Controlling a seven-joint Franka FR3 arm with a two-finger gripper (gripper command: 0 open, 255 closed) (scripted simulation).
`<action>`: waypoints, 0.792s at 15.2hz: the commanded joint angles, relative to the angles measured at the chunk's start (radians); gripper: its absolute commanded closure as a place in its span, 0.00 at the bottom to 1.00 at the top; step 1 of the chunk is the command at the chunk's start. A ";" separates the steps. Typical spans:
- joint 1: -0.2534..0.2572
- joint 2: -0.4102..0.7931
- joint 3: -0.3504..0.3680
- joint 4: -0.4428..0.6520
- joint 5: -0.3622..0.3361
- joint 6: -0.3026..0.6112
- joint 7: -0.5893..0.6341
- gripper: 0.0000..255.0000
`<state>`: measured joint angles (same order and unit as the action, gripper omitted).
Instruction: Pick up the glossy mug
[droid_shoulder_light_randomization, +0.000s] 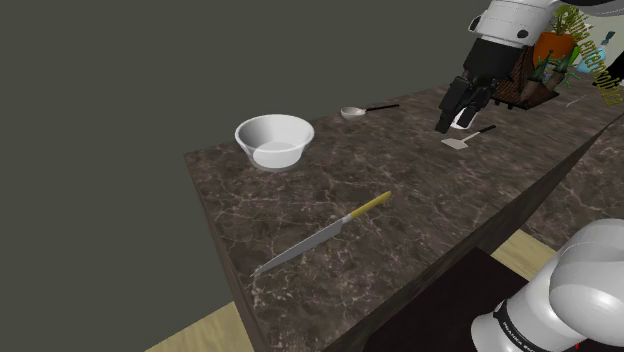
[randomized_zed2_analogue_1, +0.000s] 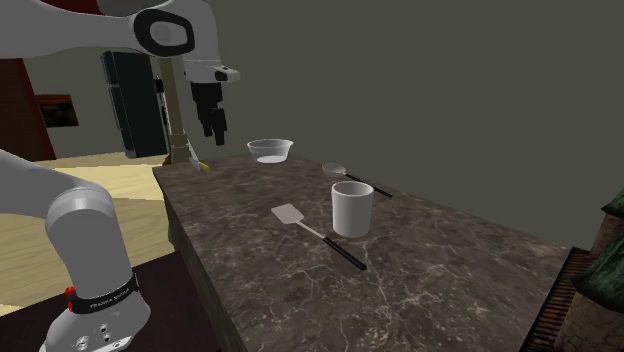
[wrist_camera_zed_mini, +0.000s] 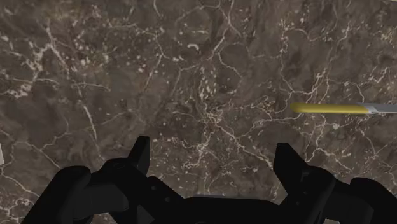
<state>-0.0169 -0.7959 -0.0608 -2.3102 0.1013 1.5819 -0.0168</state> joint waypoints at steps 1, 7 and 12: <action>0.000 0.000 0.000 0.000 0.000 0.000 0.000 0.00; -0.032 0.089 -0.123 0.039 -0.084 0.035 -0.147 0.00; -0.050 0.190 -0.224 0.102 -0.135 0.067 -0.269 0.00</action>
<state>-0.0656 -0.6419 -0.2619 -2.2368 -0.0253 1.6421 -0.2577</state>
